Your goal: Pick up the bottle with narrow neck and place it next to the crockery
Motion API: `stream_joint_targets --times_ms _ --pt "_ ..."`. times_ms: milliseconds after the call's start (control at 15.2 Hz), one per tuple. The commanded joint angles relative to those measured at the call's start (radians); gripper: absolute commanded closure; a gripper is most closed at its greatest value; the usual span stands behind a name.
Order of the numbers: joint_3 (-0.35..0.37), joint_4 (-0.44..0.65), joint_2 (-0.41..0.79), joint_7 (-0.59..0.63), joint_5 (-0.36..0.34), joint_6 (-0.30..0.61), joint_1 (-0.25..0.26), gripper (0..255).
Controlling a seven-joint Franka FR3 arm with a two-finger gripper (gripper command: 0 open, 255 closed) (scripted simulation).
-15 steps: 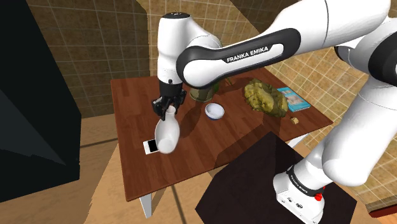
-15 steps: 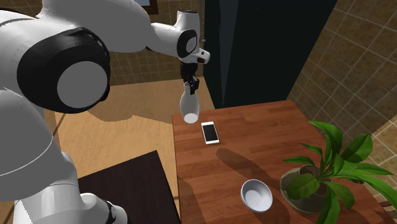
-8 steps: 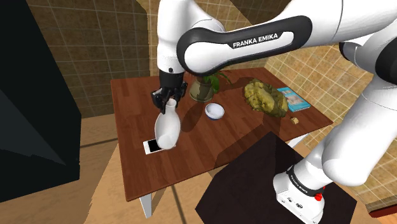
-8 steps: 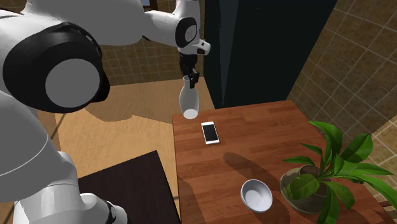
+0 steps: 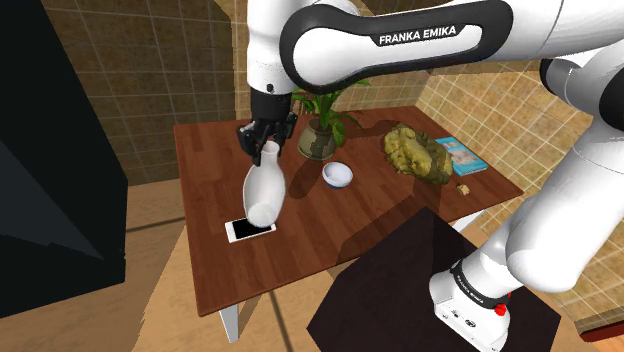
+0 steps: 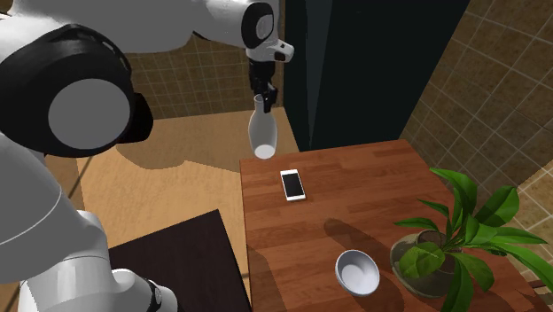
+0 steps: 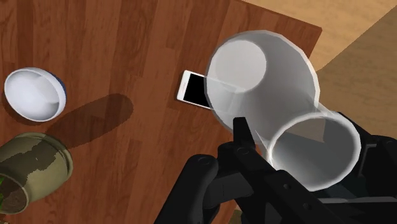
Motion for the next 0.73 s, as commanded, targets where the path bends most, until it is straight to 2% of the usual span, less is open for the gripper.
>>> stream_joint_targets --times_ms 0,660 --pt "0.001 0.022 -0.005 -0.002 0.003 -0.027 -0.001 255" --pt "0.004 0.151 -0.010 -0.003 0.007 -0.160 0.004 255"
